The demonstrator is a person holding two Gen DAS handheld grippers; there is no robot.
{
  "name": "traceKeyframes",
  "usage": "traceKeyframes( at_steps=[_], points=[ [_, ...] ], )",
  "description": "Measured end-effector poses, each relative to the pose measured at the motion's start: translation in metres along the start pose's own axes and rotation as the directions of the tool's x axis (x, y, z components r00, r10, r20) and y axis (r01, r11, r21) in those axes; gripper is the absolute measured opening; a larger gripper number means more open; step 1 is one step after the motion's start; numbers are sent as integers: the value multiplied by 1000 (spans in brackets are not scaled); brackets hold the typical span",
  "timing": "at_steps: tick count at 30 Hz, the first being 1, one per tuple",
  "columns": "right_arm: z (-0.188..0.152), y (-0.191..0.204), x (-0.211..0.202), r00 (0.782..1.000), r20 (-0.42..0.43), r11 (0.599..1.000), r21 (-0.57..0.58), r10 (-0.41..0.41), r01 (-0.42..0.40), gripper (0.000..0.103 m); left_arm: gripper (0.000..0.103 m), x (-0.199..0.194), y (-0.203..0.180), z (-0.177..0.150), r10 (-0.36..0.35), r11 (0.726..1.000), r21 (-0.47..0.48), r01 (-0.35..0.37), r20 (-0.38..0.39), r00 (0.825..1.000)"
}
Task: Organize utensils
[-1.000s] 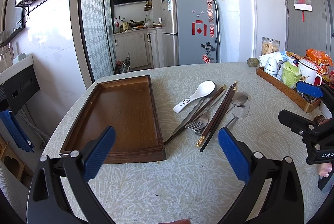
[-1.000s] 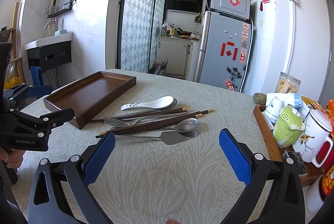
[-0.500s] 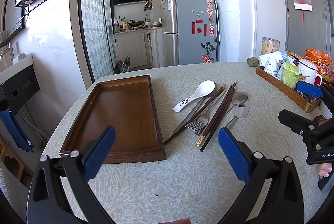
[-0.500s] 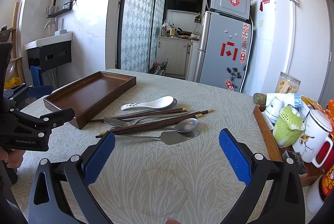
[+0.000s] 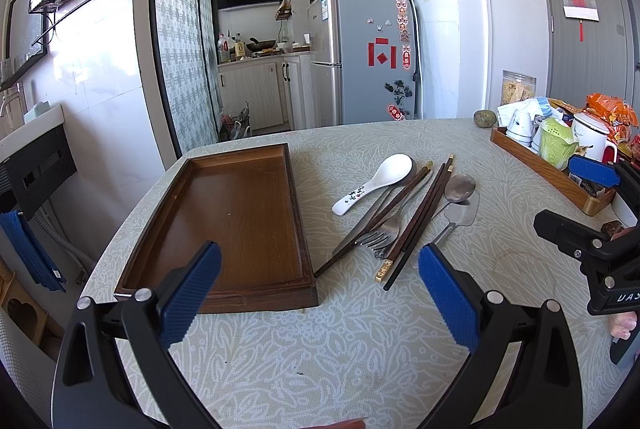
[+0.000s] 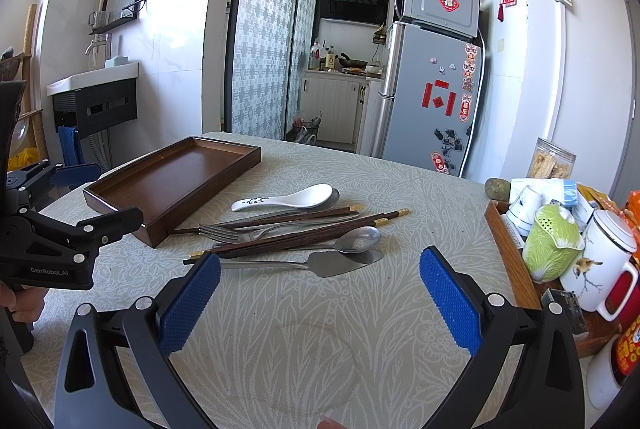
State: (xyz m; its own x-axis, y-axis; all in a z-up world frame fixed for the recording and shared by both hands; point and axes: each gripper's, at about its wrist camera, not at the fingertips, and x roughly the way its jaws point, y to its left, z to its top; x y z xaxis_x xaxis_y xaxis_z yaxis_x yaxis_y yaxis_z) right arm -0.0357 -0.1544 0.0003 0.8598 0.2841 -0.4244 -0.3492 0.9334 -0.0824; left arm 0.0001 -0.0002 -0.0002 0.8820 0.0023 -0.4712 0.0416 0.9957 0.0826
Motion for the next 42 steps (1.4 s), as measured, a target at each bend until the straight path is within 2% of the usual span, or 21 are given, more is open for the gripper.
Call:
traceKeyframes(
  at_steps=[10, 16, 19, 24, 29, 33, 35, 38, 42],
  points=[
    [0, -2, 0, 1000, 1, 1000, 10, -2, 2, 100, 100, 0, 1, -1, 3, 1000, -8, -3, -8, 1000],
    [0, -8, -3, 1000, 12, 999, 36, 7, -8, 100, 100, 8, 5, -2, -39, 999, -36, 37, -56, 998],
    [0, -9, -2, 1000, 1, 999, 32, 9, -9, 100, 100, 8, 11, -4, -34, 998, -53, 32, -50, 998],
    [2, -9, 0, 999, -28, 999, 14, 42, -42, 100, 100, 5, 12, -1, -132, 990, -56, 129, -51, 990],
    [10, -28, -5, 998, -12, 997, 48, 64, -63, 100, 100, -5, 13, 9, -86, 996, 1, 86, -1, 996],
    [16, -41, -2, 997, -48, 998, 18, 55, -54, 100, 100, 5, 18, 18, -76, 995, 52, 79, -56, 995],
    [22, -49, 3, 993, -88, 997, 22, 76, -74, 100, 100, 9, 20, 23, -112, 990, 81, 118, -68, 991],
    [30, -63, 14, 982, -150, 993, 48, 112, -106, 100, 100, 12, 18, 33, -181, 974, 130, 186, -46, 982],
    [39, -81, 34, 961, -201, 978, 123, 189, -167, 100, 100, 26, 8, 44, -274, 942, 176, 285, -82, 958]
  ],
)
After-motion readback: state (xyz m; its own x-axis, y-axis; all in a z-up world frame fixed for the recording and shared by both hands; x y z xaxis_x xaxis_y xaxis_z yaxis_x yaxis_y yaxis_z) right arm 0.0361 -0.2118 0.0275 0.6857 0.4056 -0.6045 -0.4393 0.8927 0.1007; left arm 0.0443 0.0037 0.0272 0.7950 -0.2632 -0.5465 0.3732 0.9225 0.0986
